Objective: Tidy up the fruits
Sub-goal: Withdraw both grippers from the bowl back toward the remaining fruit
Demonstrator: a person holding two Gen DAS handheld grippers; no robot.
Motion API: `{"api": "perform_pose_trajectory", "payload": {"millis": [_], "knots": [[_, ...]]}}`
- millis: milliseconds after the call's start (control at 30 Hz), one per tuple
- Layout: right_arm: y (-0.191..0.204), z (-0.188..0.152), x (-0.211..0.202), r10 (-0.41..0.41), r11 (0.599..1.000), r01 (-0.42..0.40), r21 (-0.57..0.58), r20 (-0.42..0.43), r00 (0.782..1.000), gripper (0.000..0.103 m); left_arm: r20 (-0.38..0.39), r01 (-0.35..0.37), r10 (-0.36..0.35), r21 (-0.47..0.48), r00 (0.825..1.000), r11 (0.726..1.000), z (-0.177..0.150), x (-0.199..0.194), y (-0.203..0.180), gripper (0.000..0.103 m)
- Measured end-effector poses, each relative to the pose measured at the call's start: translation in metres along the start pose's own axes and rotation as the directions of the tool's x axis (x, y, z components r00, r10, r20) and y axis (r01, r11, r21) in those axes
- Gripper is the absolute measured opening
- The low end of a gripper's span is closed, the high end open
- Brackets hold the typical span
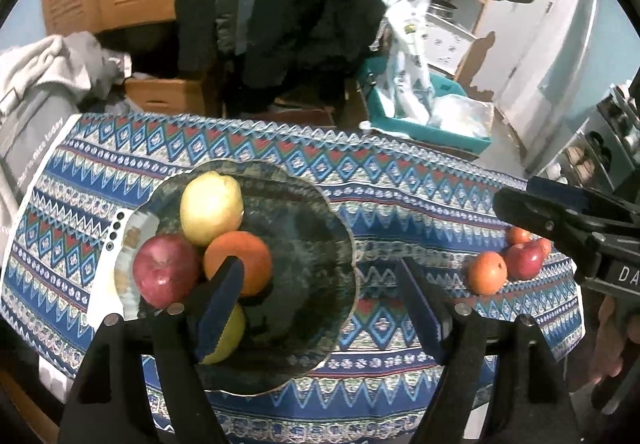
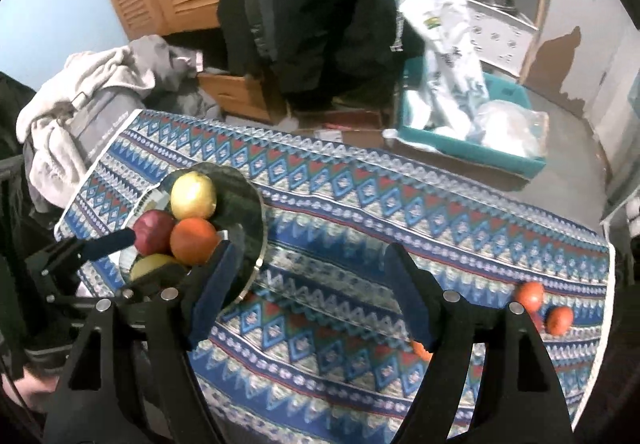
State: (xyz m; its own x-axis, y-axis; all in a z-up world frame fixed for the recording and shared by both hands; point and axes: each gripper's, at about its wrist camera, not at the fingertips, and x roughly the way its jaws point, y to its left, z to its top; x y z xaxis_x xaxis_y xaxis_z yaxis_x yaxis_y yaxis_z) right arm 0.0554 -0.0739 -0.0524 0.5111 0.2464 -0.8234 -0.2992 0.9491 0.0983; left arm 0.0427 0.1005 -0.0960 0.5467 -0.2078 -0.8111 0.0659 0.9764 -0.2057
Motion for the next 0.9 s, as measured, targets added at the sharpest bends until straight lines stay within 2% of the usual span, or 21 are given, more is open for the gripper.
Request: {"api": "perform_pose_trajectory", "payload": {"millis": [233, 900], "knots": [[-0.028, -0.014, -0.026, -0.041, 0.999, 0.040, 0.025, 0.028, 0.999, 0.082, 0.022, 0.024, -0.025, 0.044, 0.999, 0.999, 0.003, -0.008, -0.027, 0.086], [-0.110, -0.051, -0.083, -0.143, 0.983, 0.131, 0.131, 0.084, 0.986, 0.082, 0.032, 0.068, -0.074, 0.166, 0.997, 0.984, 0.006, -0.017, -0.104, 0.086]]}}
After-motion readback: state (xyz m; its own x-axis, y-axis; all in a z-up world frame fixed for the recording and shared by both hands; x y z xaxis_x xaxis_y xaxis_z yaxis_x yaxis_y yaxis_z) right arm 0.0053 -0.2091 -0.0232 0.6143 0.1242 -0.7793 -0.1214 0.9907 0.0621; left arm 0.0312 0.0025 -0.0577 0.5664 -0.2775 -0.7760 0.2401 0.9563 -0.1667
